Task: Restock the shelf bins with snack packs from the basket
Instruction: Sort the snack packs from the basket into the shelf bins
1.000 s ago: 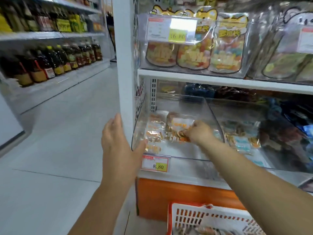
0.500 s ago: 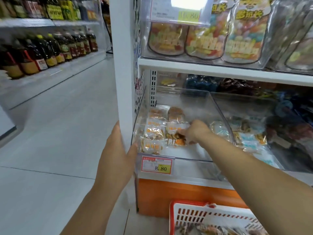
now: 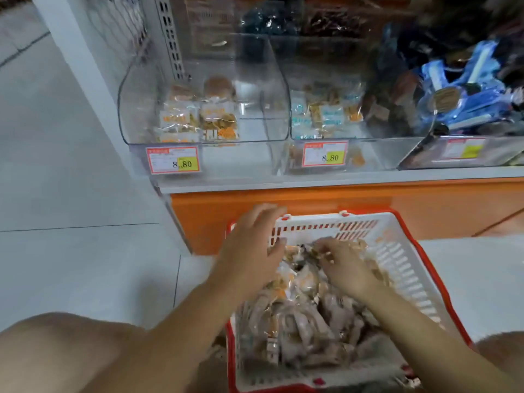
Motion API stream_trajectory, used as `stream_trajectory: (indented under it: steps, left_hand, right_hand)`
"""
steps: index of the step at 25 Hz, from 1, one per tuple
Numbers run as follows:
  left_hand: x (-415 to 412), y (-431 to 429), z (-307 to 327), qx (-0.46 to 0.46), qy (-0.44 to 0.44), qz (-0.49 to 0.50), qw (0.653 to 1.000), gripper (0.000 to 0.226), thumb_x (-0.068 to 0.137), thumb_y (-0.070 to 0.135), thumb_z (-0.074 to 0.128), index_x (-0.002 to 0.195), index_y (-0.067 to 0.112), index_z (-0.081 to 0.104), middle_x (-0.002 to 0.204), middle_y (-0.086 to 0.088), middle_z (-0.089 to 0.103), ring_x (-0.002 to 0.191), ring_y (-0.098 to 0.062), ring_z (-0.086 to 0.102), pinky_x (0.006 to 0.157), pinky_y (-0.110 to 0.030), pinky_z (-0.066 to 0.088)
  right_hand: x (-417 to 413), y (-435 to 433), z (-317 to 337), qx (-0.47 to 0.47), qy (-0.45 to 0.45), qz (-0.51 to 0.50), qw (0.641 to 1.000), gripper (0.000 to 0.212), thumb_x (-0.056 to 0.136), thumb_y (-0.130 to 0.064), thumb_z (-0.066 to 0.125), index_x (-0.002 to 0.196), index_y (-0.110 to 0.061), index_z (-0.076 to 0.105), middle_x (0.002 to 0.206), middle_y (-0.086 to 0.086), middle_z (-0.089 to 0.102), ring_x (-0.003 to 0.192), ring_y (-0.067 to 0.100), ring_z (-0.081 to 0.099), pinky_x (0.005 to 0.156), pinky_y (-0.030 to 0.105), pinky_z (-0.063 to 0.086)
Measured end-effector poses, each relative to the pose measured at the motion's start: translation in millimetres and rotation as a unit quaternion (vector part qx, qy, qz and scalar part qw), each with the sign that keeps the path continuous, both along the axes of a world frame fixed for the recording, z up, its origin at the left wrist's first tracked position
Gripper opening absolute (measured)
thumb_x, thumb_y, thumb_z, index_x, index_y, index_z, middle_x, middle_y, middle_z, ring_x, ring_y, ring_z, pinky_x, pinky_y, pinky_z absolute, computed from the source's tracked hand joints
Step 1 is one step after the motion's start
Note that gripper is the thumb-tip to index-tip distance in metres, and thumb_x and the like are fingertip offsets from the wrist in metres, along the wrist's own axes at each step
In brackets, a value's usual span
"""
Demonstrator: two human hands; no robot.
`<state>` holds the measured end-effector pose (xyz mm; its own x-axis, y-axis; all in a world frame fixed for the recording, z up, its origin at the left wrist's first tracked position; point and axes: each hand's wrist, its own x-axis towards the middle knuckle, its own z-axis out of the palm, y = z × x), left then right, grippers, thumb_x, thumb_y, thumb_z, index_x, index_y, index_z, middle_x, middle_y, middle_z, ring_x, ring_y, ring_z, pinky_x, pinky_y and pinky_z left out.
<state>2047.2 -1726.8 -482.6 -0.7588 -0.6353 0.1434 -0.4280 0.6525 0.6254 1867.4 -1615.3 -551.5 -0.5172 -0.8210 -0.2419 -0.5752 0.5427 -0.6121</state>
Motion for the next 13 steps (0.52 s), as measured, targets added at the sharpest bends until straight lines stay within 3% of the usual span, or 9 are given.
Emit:
stream_trajectory:
  steps: [3, 4, 6, 8, 9, 11, 13]
  left_hand:
    - [-10, 30, -72, 0.096, -0.178, -0.071, 0.977, 0.058, 0.096, 0.03, 0.054, 0.149, 0.029, 0.032, 0.155, 0.008, 0.029, 0.139, -0.01, 0.031, 0.111, -0.028, 0.03]
    - [-9, 40, -91, 0.119, -0.219, -0.072, 0.966, 0.059, 0.096, 0.032, 0.055, 0.15, 0.028, 0.031, 0.156, 0.005, 0.029, 0.139, -0.013, 0.032, 0.112, -0.031, 0.032]
    - [-6, 57, -118, 0.127, -0.274, -0.058, 0.952, 0.062, 0.095, 0.032, 0.055, 0.151, 0.027, 0.028, 0.158, 0.002, 0.027, 0.142, -0.019, 0.03, 0.116, -0.037, 0.03]
    - [-7, 68, -127, 0.102, -0.303, -0.055, 0.946, 0.065, 0.094, 0.023, 0.055, 0.152, 0.026, 0.026, 0.159, 0.002, 0.024, 0.145, -0.02, 0.024, 0.118, -0.039, 0.024]
    - [-9, 71, -128, 0.1, -0.302, -0.054, 0.947, 0.067, 0.092, 0.019, 0.056, 0.152, 0.027, 0.026, 0.16, 0.003, 0.022, 0.146, -0.021, 0.021, 0.119, -0.04, 0.023]
    - [-11, 70, -126, 0.12, -0.288, -0.041, 0.949, 0.072, 0.09, 0.014, 0.058, 0.152, 0.027, 0.026, 0.16, 0.003, 0.021, 0.147, -0.021, 0.018, 0.12, -0.04, 0.021]
    - [-14, 69, -122, 0.134, -0.247, -0.024, 0.959, 0.07, 0.09, 0.016, 0.059, 0.151, 0.027, 0.028, 0.158, 0.005, 0.026, 0.146, -0.019, 0.02, 0.118, -0.037, 0.021]
  right_hand:
    - [2, 49, -51, 0.165, -0.116, 0.065, 0.977, 0.028, 0.093, -0.027, 0.056, 0.119, -0.033, 0.049, 0.101, -0.013, 0.053, 0.106, 0.015, 0.051, 0.096, 0.033, 0.045]
    - [9, 57, -63, 0.179, -0.111, 0.1, 0.973, 0.041, 0.089, -0.043, 0.057, 0.128, -0.037, 0.047, 0.116, -0.01, 0.056, 0.119, 0.02, 0.049, 0.105, 0.041, 0.041]
    - [32, 63, -78, 0.25, -0.024, 0.153, 0.956, 0.085, 0.077, -0.068, 0.051, 0.15, -0.038, 0.021, 0.154, -0.003, 0.032, 0.146, 0.032, 0.016, 0.119, 0.051, 0.016]
    - [52, 64, -81, 0.278, 0.078, 0.178, 0.941, 0.099, 0.075, -0.069, 0.052, 0.155, -0.029, 0.008, 0.159, -0.001, 0.022, 0.148, 0.037, -0.001, 0.119, 0.054, 0.002]
    - [58, 64, -77, 0.272, 0.101, 0.167, 0.943, 0.094, 0.078, -0.061, 0.056, 0.154, -0.026, 0.013, 0.156, 0.001, 0.029, 0.147, 0.038, 0.005, 0.119, 0.053, 0.006]
    - [53, 62, -74, 0.21, 0.063, 0.099, 0.971, 0.065, 0.084, -0.04, 0.059, 0.142, -0.021, 0.037, 0.132, 0.005, 0.055, 0.133, 0.032, 0.039, 0.111, 0.044, 0.034]
    - [37, 57, -63, 0.113, -0.043, -0.01, 0.993, 0.023, 0.085, -0.024, 0.06, 0.108, -0.02, 0.058, 0.096, -0.001, 0.067, 0.098, 0.024, 0.063, 0.084, 0.036, 0.054]
